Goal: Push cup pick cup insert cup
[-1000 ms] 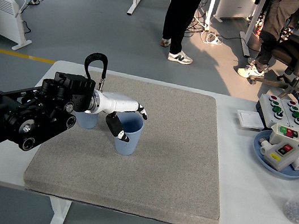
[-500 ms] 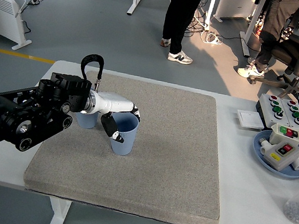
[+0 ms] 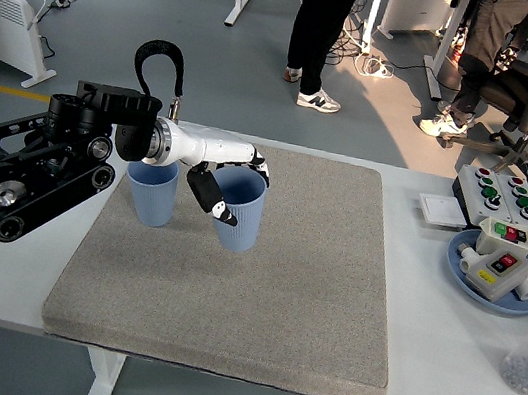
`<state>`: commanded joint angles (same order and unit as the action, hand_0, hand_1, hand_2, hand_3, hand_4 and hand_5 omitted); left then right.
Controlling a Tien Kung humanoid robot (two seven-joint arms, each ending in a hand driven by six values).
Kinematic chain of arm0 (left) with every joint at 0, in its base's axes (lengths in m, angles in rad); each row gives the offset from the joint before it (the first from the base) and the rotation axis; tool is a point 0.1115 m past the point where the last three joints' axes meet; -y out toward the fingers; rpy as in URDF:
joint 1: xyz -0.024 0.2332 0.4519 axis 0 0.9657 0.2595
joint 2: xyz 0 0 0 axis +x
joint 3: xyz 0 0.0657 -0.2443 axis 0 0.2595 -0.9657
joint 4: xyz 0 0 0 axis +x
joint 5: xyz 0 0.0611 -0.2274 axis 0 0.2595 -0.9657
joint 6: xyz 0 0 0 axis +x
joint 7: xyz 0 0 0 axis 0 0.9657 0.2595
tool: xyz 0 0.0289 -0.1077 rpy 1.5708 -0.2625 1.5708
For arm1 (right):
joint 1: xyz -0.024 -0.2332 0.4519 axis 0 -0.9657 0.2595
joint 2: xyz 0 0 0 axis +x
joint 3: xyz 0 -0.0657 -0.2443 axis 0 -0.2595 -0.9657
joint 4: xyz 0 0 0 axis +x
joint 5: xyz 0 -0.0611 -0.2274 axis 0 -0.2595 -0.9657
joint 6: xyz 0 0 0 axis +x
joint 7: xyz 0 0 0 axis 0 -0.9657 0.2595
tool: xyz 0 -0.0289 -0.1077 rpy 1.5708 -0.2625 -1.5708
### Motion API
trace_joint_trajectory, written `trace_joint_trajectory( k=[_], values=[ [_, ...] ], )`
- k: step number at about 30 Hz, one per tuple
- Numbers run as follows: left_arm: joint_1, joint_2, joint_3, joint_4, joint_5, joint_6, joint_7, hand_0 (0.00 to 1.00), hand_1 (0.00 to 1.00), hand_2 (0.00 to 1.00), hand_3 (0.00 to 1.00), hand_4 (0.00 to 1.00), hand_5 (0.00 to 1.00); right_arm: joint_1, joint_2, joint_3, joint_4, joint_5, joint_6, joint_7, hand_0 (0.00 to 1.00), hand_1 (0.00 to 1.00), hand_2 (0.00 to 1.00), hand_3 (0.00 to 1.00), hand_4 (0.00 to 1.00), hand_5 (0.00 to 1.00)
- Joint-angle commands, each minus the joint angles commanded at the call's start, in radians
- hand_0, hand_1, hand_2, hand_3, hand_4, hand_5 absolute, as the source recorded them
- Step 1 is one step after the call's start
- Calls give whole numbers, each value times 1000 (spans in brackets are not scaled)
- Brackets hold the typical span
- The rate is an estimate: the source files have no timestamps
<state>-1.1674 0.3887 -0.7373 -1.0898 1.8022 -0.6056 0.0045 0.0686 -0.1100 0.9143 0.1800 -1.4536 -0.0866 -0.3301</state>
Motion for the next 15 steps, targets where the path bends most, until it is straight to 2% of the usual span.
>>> trace_joint_trajectory(
  k=[2,5,8,15],
  values=[
    [-16,16,-23,-8,17,-3,0,425,480,569,540,450,2,-2,0,-1,0,1,1,-1,531,549,503,545,96,929],
    [-41,38,-43,21,61,-6,5,424,479,561,539,475,2,-5,0,-4,0,5,1,-2,531,549,504,545,96,928],
    [-66,59,-39,85,93,-4,2,424,479,561,539,475,2,-8,1,-7,0,9,0,-3,531,549,504,545,96,928],
    [-82,72,-27,227,71,-2,7,423,477,558,544,463,2,-14,2,-11,0,17,-3,-3,531,549,504,544,95,926]
  ],
)
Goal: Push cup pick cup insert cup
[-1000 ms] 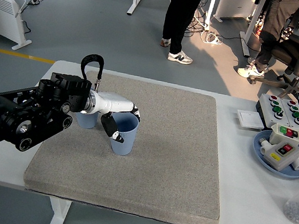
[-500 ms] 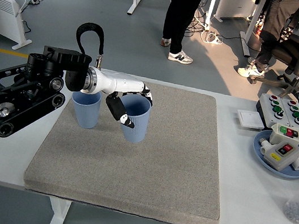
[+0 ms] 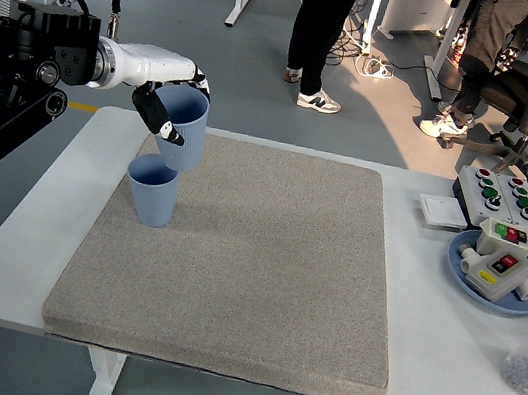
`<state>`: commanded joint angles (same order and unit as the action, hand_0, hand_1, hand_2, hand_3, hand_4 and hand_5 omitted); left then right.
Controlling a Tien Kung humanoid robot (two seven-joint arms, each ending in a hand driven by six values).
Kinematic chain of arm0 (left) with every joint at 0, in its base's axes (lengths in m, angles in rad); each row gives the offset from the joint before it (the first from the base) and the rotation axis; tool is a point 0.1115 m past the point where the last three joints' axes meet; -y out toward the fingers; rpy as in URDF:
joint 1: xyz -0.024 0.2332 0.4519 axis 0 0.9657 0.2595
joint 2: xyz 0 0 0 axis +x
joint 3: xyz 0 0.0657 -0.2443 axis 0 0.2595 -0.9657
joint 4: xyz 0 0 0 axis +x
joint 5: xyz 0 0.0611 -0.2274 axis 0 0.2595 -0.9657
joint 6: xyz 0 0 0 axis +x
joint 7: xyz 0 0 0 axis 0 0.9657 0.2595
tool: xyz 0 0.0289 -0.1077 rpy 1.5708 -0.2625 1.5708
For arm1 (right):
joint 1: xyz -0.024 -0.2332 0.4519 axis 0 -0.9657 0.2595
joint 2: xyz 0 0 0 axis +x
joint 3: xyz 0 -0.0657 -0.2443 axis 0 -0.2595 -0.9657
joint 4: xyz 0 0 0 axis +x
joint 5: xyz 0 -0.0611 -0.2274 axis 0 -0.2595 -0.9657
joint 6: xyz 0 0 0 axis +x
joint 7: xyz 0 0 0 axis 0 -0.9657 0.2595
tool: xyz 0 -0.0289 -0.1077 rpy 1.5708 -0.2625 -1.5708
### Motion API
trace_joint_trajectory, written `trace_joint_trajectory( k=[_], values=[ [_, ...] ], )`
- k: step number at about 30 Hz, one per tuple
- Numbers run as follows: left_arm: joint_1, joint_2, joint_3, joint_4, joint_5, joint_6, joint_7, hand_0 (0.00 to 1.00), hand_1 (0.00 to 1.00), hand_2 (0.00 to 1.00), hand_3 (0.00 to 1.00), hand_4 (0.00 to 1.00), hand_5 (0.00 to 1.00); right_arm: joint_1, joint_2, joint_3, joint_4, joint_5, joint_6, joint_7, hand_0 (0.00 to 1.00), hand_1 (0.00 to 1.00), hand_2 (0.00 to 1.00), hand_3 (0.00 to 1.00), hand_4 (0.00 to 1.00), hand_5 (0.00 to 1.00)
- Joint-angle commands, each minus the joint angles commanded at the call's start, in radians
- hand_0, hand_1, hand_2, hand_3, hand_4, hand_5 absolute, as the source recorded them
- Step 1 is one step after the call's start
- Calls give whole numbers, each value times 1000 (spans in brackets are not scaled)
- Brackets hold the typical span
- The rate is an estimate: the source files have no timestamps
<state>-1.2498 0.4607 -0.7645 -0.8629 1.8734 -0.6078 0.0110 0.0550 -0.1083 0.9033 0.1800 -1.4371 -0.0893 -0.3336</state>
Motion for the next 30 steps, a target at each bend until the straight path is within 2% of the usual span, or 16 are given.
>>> trace_joint_trajectory(
  k=[7,8,14,25,26,30],
  values=[
    [7,-10,36,59,-11,34,-12,428,480,558,539,463,2,-4,0,5,0,-10,2,-2,531,549,503,545,95,925],
    [7,-10,37,60,-11,35,-13,430,478,552,535,423,2,-4,0,5,0,-10,2,-2,531,549,504,545,94,924],
    [9,-22,77,101,8,71,-16,431,478,543,532,412,2,-3,1,5,0,-10,1,-2,531,549,504,545,94,924],
    [3,-27,94,135,-11,96,-35,431,478,543,529,405,2,4,0,2,0,-6,1,0,531,549,504,546,95,924],
    [4,-28,95,136,-13,100,-38,424,494,554,543,492,2,4,0,2,0,-7,1,0,531,549,503,545,95,922],
    [6,-30,103,147,-26,99,-47,424,494,554,543,492,2,6,-1,-1,0,-3,2,0,531,549,503,545,95,922]
  ],
)
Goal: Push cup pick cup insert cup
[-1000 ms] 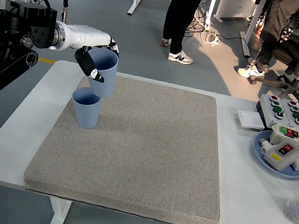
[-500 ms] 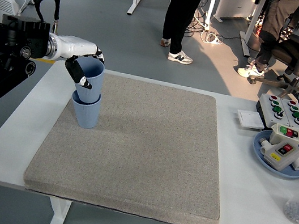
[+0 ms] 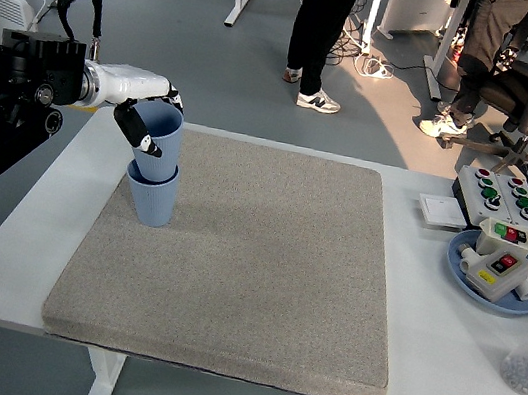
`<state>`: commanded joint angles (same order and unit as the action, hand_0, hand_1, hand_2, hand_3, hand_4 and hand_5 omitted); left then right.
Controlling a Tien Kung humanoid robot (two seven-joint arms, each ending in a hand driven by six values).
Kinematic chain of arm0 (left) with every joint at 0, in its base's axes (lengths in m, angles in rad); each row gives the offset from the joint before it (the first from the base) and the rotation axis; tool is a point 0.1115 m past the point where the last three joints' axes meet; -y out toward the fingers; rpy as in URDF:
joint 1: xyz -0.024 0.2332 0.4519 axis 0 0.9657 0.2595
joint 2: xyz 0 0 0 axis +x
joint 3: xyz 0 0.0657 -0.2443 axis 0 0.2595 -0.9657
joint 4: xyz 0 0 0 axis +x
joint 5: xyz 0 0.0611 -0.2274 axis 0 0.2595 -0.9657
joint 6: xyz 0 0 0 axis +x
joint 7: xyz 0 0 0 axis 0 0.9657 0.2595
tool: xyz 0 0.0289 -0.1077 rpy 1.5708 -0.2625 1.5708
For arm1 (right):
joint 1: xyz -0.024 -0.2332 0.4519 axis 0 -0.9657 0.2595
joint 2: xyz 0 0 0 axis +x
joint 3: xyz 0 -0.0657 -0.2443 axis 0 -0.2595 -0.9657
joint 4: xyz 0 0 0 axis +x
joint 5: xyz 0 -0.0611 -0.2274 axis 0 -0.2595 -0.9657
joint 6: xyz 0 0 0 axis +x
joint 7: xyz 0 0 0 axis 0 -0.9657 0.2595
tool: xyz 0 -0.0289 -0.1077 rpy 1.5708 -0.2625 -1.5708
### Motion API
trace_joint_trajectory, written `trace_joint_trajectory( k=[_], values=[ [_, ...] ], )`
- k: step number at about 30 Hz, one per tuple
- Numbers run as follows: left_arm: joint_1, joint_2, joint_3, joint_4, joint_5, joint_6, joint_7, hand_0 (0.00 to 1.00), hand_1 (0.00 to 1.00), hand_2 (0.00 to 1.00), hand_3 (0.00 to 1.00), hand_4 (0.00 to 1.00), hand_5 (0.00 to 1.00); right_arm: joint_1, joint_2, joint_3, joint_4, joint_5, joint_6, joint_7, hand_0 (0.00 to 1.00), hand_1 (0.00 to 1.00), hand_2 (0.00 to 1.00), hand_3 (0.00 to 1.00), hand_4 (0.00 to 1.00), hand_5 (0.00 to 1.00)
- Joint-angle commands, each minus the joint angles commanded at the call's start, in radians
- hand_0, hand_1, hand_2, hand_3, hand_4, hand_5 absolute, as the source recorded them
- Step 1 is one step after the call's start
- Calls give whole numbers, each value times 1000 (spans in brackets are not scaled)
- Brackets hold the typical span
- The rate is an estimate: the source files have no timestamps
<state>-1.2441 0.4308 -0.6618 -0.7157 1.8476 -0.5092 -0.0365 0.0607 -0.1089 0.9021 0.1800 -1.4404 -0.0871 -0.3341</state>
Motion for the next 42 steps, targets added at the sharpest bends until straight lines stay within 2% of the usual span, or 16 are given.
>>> trace_joint_trajectory(
  k=[1,2,7,8,13,14,19,20,25,26,37,38,42],
  values=[
    [0,0,2,4,-2,-1,-1,424,494,554,543,492,2,0,0,0,0,0,0,0,531,549,503,545,95,922],
    [0,-1,4,6,-3,-1,-2,368,494,575,564,659,86,0,0,0,0,1,0,0,531,549,503,545,95,923],
    [1,-3,17,20,-3,3,-10,368,494,575,564,659,86,1,0,-2,0,3,0,1,531,549,503,545,95,923],
    [1,-4,17,20,-3,3,-11,365,563,694,750,844,294,1,0,-2,0,4,0,1,530,549,503,545,95,922],
    [5,-9,35,32,-7,36,-31,365,563,694,750,844,294,2,-1,-3,0,4,1,1,530,549,503,545,95,922],
    [6,-9,36,35,-9,44,-34,651,768,849,826,920,417,2,-1,-4,0,5,1,1,531,549,503,545,94,922],
    [11,-10,38,48,-3,61,-48,651,768,849,826,920,417,3,-1,-4,0,7,0,1,531,549,503,545,94,922],
    [11,-9,38,50,-4,62,-54,888,906,970,890,994,521,3,-1,-5,0,8,0,1,531,549,503,545,95,922],
    [14,-9,41,58,-8,70,-71,888,906,970,890,994,521,4,-1,-7,0,11,0,2,531,549,503,545,95,922],
    [14,-9,41,58,-9,71,-72,960,970,998,933,998,543,3,-1,-7,0,11,0,1,531,549,502,544,95,921],
    [30,-3,28,61,-26,119,-73,978,989,998,970,998,545,4,-1,-9,0,16,0,2,531,549,502,545,95,921],
    [31,-3,26,60,-27,122,-73,943,949,998,943,931,649,4,-1,-9,0,16,0,2,531,549,502,545,95,920],
    [78,8,-25,-1,-90,230,-5,943,949,998,943,931,649,3,-1,-9,0,19,0,3,531,549,502,545,95,920]
  ],
)
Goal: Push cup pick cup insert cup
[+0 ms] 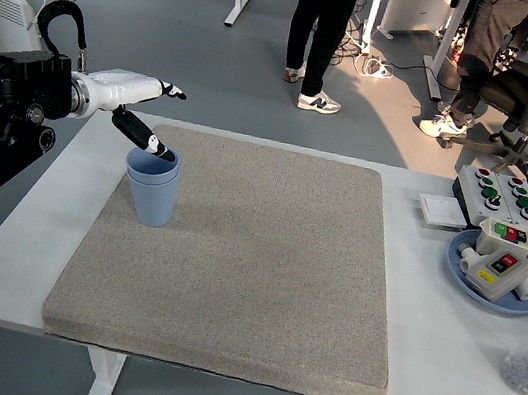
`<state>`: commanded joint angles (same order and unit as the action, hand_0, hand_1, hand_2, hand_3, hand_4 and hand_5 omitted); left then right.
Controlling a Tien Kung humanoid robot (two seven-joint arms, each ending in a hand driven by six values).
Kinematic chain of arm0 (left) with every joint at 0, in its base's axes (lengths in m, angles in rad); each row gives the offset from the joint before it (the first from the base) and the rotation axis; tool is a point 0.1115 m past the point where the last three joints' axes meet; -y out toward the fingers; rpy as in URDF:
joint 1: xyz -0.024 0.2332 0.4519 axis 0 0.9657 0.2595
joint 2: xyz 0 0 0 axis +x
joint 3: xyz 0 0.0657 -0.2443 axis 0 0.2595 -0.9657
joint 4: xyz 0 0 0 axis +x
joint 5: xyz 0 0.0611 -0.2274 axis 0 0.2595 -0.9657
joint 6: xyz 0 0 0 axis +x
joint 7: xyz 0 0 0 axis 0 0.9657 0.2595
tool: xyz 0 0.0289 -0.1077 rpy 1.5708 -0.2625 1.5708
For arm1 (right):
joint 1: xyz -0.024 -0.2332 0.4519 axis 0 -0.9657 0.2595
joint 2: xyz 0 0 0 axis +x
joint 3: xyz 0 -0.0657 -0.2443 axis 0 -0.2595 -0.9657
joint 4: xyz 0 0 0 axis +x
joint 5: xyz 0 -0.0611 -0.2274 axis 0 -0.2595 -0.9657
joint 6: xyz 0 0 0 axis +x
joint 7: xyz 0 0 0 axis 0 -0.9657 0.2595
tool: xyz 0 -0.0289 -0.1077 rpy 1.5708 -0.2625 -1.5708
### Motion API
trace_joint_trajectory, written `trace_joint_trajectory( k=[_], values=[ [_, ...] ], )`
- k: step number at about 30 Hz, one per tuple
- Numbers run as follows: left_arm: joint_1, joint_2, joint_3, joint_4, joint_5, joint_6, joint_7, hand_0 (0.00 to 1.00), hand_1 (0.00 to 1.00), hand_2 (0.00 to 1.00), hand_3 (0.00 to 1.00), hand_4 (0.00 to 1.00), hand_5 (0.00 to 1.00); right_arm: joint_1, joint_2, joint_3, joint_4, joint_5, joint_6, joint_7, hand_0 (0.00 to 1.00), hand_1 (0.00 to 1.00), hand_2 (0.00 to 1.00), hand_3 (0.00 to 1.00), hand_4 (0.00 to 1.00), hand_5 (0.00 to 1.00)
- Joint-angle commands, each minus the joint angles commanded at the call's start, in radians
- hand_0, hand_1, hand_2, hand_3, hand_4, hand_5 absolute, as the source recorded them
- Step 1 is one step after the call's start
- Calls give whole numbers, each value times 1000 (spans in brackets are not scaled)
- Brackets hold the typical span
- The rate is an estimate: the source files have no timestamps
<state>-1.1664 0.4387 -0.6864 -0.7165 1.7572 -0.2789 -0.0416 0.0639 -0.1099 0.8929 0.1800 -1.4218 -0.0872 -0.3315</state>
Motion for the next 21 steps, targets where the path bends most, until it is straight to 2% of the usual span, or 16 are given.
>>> trace_joint_trajectory(
  k=[1,2,5,6,7,8,9,13,14,16,19,20,21],
  values=[
    [25,3,-30,-30,-35,37,23,943,949,998,943,931,649,0,0,1,0,-1,0,0,531,549,502,545,95,920],
    [35,4,-47,-48,-58,70,33,807,839,868,804,747,711,0,0,1,0,-1,0,0,530,549,502,545,96,922],
    [109,10,-149,-143,-155,174,62,807,839,868,804,747,711,1,1,7,0,-4,-2,1,530,549,502,545,96,922],
    [120,10,-173,-162,-172,191,64,807,839,868,804,747,711,1,1,8,0,-4,-2,2,530,549,502,545,96,922],
    [152,12,-215,-201,-213,222,71,807,839,868,804,747,711,1,1,10,0,-4,-4,2,530,549,502,545,96,922],
    [185,16,-254,-238,-256,251,77,768,804,814,756,675,794,1,1,14,0,-6,-5,3,530,549,502,545,96,923],
    [220,18,-291,-277,-295,277,81,768,804,814,756,675,794,2,1,19,0,-9,-6,3,530,549,502,545,96,923],
    [356,16,-423,-419,-464,302,77,768,804,814,756,675,794,4,1,29,0,-12,-11,5,530,549,502,545,96,923],
    [388,10,-451,-449,-509,307,74,770,804,805,745,647,908,4,1,34,0,-15,-12,5,531,549,502,545,95,924],
    [458,2,-514,-507,-587,312,70,770,804,805,745,647,908,4,1,39,0,-18,-14,5,531,549,502,545,95,924],
    [576,-25,-620,-594,-711,333,75,770,804,805,745,647,908,3,2,54,0,-29,-18,5,531,549,502,545,95,924],
    [620,-36,-660,-624,-756,337,77,776,800,788,717,620,991,2,2,59,0,-34,-20,5,531,549,503,545,95,923],
    [659,-41,-688,-642,-795,339,78,776,800,788,717,620,991,2,2,63,0,-37,-20,4,531,549,503,545,95,923]
  ],
)
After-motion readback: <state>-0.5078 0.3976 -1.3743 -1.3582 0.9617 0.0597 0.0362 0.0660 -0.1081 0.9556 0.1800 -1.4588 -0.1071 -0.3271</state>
